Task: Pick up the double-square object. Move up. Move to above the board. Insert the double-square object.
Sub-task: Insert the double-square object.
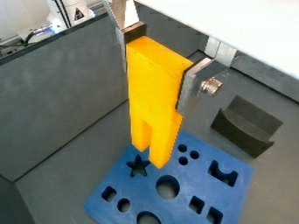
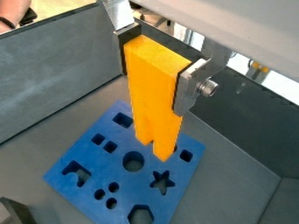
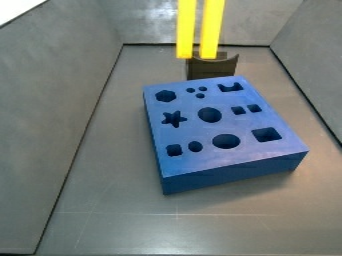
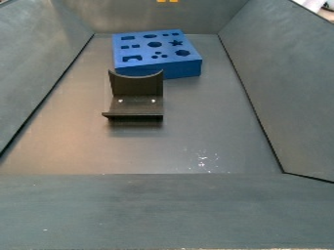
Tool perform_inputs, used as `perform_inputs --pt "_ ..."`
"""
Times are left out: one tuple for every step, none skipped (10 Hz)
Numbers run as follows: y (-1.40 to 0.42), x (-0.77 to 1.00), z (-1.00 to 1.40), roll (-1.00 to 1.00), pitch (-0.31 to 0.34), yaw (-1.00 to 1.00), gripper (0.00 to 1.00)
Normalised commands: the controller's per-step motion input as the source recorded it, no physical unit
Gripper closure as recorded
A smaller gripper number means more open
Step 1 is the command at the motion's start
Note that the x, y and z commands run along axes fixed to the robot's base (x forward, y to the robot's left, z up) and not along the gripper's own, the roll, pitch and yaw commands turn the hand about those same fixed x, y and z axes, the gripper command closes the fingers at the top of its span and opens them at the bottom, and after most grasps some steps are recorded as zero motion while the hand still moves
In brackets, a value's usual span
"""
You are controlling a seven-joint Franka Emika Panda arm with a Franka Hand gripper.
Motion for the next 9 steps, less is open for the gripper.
perform_inputs --pt "0.02 0.55 -0.06 0.00 -0.043 0.00 1.00" --pt "0.13 0.80 -0.06 0.00 -0.163 0.21 1.00" --pt "0.15 0.75 -0.05 0.00 -0.181 0.27 1.00" --pt "0.09 0.72 -0.01 0.00 -0.177 0.30 1.00" --pt "0.01 0.68 -0.01 0.00 -0.157 0.36 1.00" --pt "0.00 0.63 -0.05 0.00 -0.119 0.45 1.00" --pt "0.00 0.67 -0.07 -0.01 -0.090 0.45 1.00" --pt "0.00 0.73 -0.07 -0.01 -0.041 0.45 1.00" --pt "0.02 0.76 -0.09 0.00 0.000 0.46 1.00"
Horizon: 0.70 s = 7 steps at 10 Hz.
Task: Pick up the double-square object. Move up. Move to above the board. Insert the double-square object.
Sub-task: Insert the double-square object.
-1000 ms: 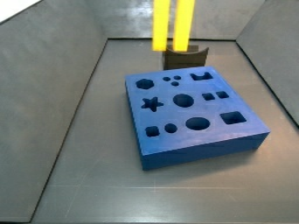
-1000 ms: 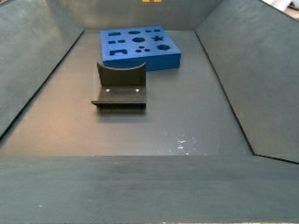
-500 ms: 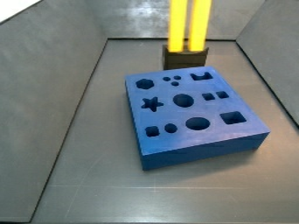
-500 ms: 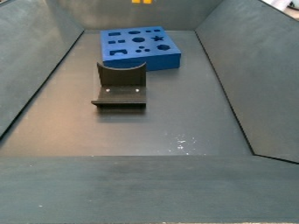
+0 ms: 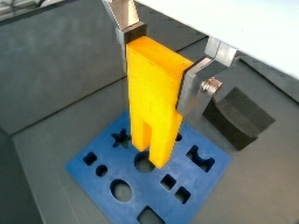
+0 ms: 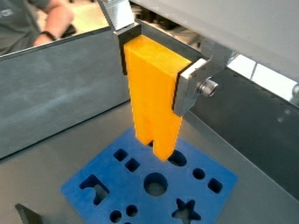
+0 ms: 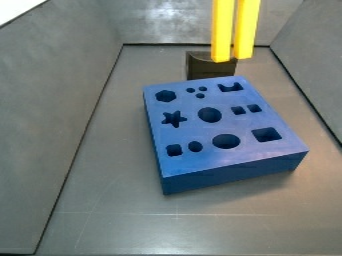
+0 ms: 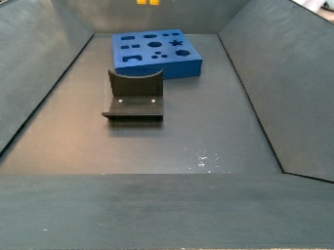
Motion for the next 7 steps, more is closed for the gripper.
perform_inputs --pt "0.07 0.77 -0.11 0.00 0.013 0.46 1.00" --pt "0.09 0.73 -0.14 0.09 0.049 0.47 1.00" --pt "0.13 0.78 -0.15 0.11 0.076 0.43 1.00" --pt "0.14 0.83 -0.15 0.08 0.086 0.41 1.00" --pt "0.14 0.88 -0.12 0.06 0.083 0.39 1.00" --pt "0.08 0.96 -0.10 0.06 0.070 0.30 1.00" --pt "0.02 1.00 -0.11 0.07 0.056 0.14 1.00"
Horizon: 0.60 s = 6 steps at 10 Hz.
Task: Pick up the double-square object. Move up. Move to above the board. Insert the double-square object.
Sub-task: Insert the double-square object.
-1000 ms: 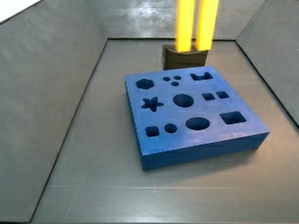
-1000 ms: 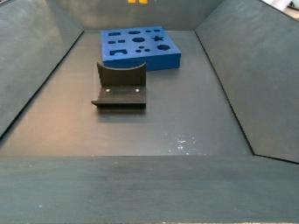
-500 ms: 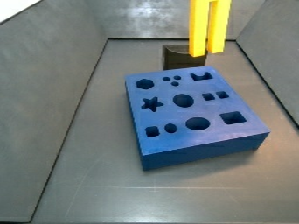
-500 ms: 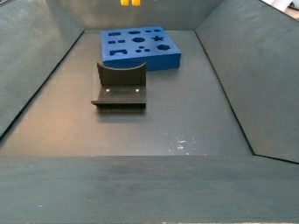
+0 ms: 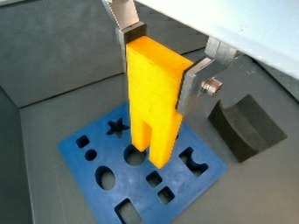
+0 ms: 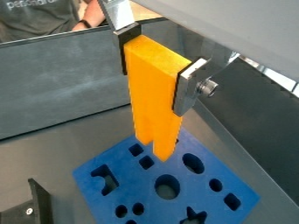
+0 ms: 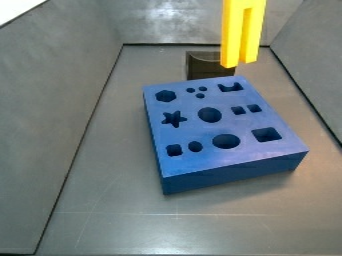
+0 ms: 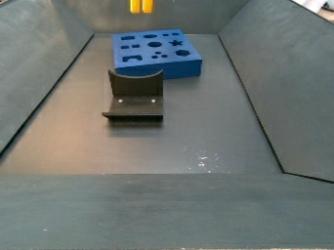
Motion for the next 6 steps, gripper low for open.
perform_inputs --pt "0.00 1.00 -0.10 0.08 0.037 0.09 1.00" --pt "0.00 1.00 -0.10 0.08 0.024 0.05 1.00" --pt "0.00 1.00 -0.09 0.08 0.019 0.04 1.00" --pt "0.00 1.00 -0.09 0.08 0.010 0.03 1.00" --pt "0.01 1.00 -0.09 0.07 0.003 0.01 1.00" --pt "0.03 1.00 -0.10 0.08 0.000 0.00 1.00"
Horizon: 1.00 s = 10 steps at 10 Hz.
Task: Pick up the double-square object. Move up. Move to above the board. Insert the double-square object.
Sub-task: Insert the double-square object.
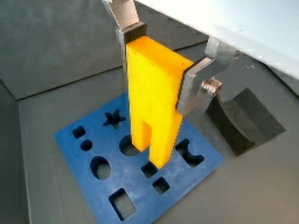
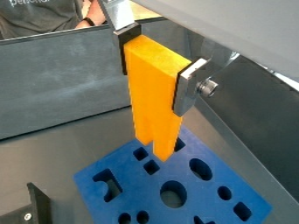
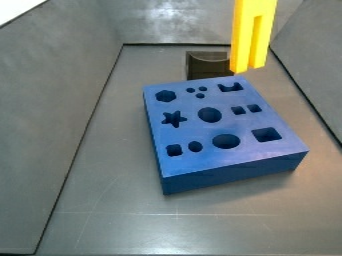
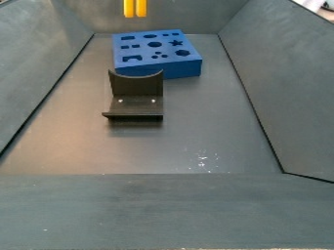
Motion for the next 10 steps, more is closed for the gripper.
perform_inputs --pt "0.03 1.00 -0.11 0.08 0.000 0.00 1.00" --pt "0.07 1.00 -0.20 0.08 0.000 0.00 1.00" --pt "0.01 1.00 -0.33 0.12 0.000 0.00 1.00" --pt "0.00 0.89 -0.49 0.15 -0.026 0.00 1.00" --pt "0.00 0.83 -0.50 0.15 -0.044 0.01 1.00" --pt "0.00 0.82 -0.49 0.16 -0.051 0.02 1.00" --pt "-0.06 0.81 -0.44 0.19 -0.064 0.01 1.00" --pt "-0.13 0.67 -0.33 0.16 -0.027 0.00 1.00" --pt "-0.15 0.65 -0.25 0.17 -0.020 0.00 1.00" --pt "-0.15 0.57 -0.21 0.19 0.000 -0.06 1.00"
